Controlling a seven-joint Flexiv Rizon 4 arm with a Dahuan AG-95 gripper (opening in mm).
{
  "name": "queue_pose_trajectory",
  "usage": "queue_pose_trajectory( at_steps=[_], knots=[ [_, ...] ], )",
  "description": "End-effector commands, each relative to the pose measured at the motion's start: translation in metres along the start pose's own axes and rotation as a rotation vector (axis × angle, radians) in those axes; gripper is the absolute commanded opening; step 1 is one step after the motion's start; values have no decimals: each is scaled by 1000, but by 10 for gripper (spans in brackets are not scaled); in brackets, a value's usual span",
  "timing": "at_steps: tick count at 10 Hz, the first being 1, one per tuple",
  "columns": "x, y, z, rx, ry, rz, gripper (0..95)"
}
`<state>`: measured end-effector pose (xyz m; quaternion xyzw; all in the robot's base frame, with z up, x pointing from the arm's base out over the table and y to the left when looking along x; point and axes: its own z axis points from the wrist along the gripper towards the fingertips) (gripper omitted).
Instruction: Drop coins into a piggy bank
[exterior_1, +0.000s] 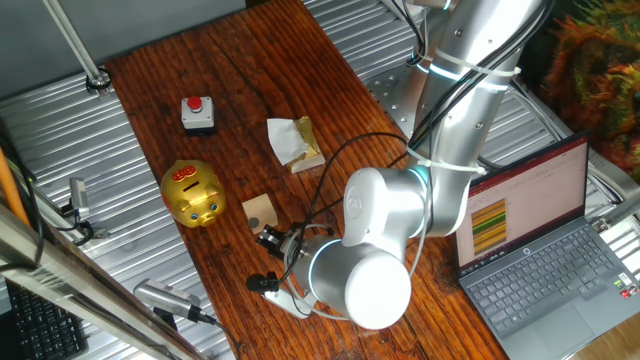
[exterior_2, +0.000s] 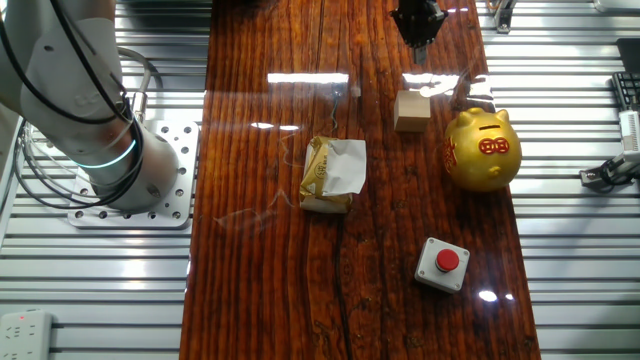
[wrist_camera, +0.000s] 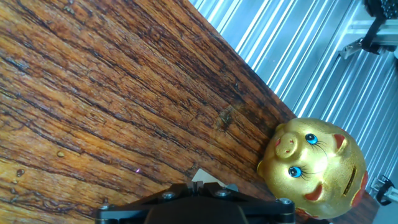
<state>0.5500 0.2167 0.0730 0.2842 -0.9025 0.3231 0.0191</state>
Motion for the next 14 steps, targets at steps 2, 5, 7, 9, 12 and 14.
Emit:
queue_pose_trajectory(
  at_steps=[2, 5, 7, 9, 12, 14],
  knots=[
    [-1, 0, 2, 5, -8, -6, 0],
    [-1, 0, 3, 19, -9, -21, 0],
    [-1, -2, 4, 27, -13, -39, 0],
    [-1, -5, 5, 32, -20, -59, 0],
    [0, -6, 6, 37, -21, -55, 0],
    [0, -6, 7, 33, -20, -22, 0]
  ],
)
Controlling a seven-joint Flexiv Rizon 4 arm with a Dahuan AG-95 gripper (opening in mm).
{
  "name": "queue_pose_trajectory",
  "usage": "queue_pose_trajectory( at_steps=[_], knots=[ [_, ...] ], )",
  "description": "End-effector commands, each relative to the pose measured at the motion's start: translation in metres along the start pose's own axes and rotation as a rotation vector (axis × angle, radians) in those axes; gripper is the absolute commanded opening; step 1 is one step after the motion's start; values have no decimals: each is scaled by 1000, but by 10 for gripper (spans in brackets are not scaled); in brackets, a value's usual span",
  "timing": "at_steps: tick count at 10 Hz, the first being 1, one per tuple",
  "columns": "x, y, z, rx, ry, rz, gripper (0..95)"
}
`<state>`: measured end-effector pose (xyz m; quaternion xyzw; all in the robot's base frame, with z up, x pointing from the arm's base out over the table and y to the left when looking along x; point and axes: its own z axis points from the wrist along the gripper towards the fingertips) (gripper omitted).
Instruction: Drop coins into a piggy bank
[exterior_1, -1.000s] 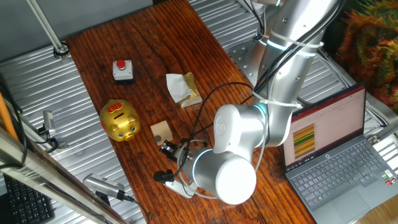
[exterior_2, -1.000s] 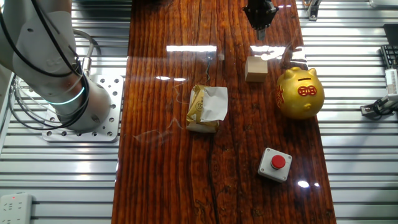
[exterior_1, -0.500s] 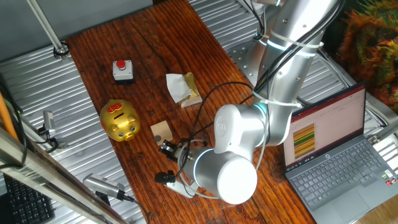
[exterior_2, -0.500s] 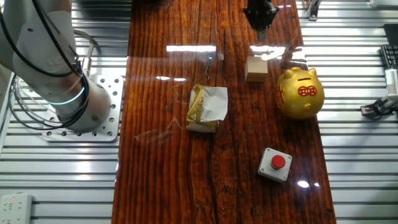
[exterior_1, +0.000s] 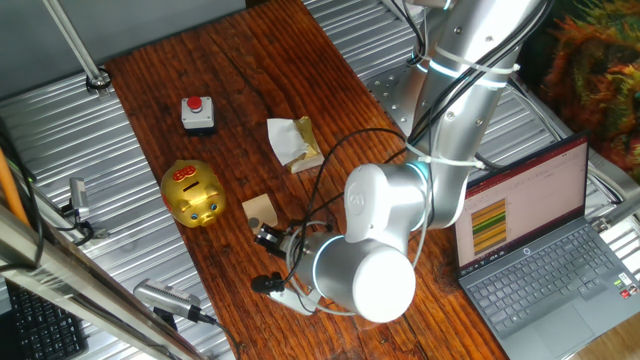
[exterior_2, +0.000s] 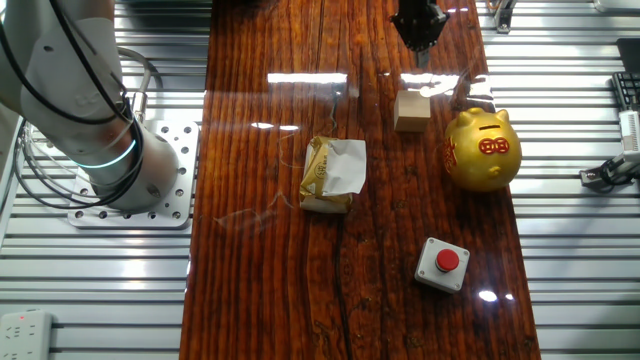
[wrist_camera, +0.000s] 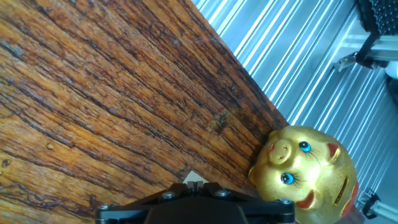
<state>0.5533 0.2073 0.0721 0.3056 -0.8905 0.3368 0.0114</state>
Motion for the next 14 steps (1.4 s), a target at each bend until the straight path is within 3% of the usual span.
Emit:
queue_pose_trajectory(
  at_steps=[1, 5, 14],
  knots=[
    [-1, 1, 0, -5, 2, 46, 0],
    [-1, -1, 1, -5, 3, 132, 0],
    [0, -5, 7, 13, -6, 120, 0]
  ],
)
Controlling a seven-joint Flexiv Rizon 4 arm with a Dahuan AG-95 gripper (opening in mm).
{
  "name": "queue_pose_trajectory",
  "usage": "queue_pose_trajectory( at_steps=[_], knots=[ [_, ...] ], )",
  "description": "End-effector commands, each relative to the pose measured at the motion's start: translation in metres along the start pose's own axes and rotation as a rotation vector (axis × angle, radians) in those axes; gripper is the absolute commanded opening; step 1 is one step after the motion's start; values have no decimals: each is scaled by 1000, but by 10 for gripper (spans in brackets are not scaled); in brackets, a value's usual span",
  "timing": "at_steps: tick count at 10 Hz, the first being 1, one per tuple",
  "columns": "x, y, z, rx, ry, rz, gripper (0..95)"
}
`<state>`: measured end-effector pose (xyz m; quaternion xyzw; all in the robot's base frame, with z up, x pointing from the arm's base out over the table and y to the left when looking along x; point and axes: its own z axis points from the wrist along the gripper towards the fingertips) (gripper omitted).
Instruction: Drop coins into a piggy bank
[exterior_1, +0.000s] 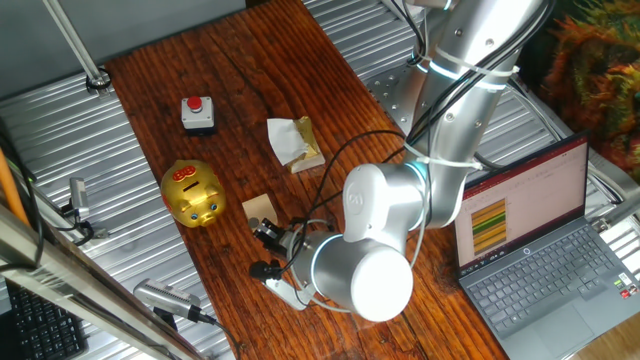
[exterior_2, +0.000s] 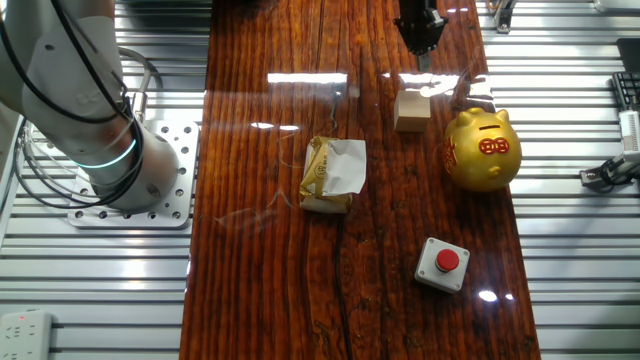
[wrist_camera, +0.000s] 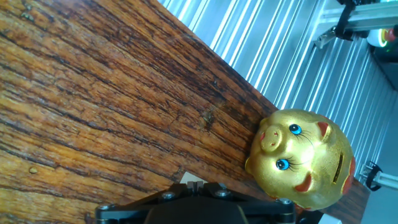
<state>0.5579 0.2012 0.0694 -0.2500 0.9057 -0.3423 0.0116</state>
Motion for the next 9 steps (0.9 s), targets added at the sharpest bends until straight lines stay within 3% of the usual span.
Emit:
queue_pose_trajectory(
  at_steps=[1, 9],
  knots=[
    [1, -2, 2, -3, -13, -16, 0],
    [2, -4, 2, -2, -12, -37, 0]
  ],
)
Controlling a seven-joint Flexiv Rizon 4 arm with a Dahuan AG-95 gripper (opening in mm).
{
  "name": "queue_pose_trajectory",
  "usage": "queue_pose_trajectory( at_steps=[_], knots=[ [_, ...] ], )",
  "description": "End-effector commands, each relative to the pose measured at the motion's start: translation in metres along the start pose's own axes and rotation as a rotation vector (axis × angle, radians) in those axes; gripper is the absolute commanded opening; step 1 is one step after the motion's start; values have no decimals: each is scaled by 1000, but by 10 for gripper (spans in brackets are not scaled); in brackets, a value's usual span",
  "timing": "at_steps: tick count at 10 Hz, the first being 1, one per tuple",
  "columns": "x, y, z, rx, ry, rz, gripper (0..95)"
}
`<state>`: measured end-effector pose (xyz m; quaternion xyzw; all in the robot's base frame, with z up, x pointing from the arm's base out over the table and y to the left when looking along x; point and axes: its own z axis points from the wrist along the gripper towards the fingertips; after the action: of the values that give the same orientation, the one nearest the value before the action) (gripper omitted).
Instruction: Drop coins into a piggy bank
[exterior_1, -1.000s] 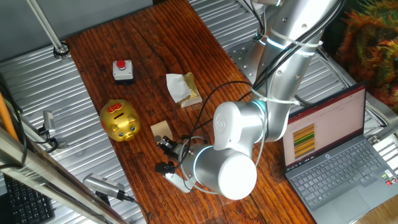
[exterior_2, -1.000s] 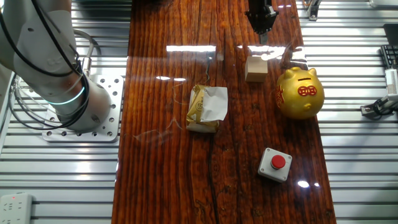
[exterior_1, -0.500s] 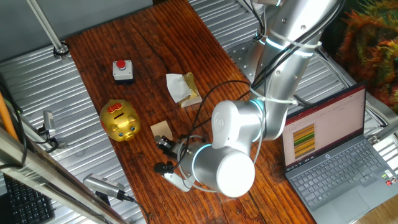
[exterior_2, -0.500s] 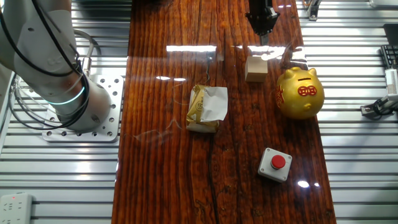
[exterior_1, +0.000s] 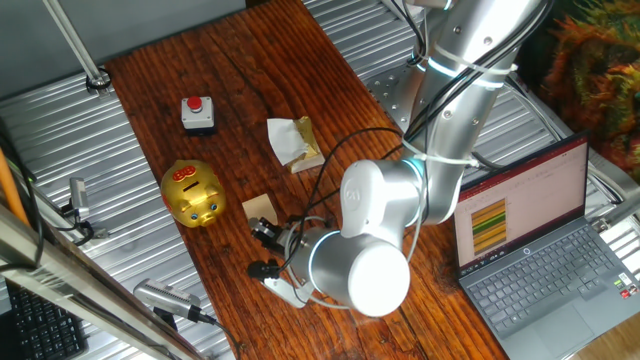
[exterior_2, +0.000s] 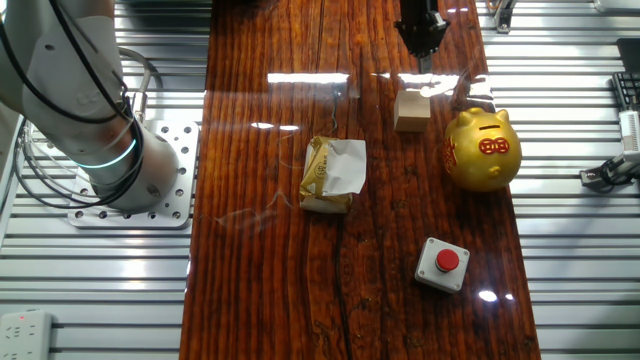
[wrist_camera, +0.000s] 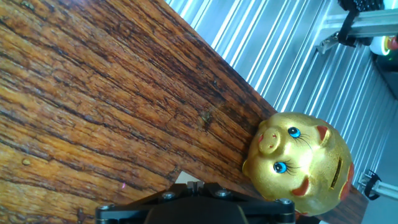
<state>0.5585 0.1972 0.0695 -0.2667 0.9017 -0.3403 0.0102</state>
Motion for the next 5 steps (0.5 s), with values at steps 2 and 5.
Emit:
queue_pose_trajectory(
  at_steps=[2, 5],
  knots=[
    [1, -1, 0, 2, 0, -8, 0],
    [1, -1, 0, 0, -1, -11, 0]
  ],
)
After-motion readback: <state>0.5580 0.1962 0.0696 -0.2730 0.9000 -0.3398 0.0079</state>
